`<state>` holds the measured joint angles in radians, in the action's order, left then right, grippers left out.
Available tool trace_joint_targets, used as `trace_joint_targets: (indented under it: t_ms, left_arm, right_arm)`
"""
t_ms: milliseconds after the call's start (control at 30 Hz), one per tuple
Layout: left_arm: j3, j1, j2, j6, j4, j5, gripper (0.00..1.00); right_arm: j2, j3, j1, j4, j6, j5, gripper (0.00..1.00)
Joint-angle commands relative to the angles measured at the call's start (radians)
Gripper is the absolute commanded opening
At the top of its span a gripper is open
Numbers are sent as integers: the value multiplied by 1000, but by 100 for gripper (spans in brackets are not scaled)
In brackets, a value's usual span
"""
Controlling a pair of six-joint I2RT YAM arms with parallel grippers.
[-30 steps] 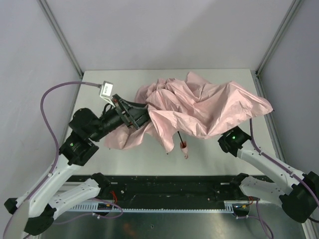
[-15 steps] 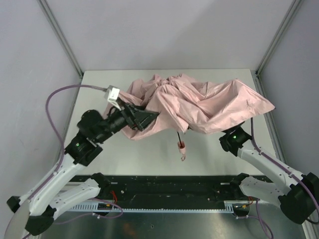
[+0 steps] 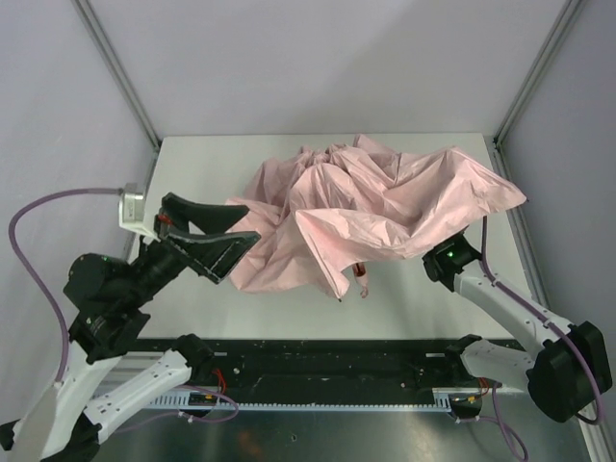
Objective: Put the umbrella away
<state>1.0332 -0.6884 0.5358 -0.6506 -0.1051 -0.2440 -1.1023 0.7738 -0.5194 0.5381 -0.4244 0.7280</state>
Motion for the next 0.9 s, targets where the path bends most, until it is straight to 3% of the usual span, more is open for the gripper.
trace_joint_targets:
  t_ms: [0,300,500,867]
  left_arm:
    - [92,4,131,-52,-9,-121,100]
    - [133,-110,289,29,-11,37,99]
    - [125,-124,366,143,-14,159,100]
    - [131,-74,452,82,-14,149,99]
  right_arm:
    - [-9,35,9,92,27,-46,0]
    - [-6,35,-8,65,40,-63,0]
    - [21,44,-44,44,54,0,0]
    - [115,48,-161,-25,156,75,0]
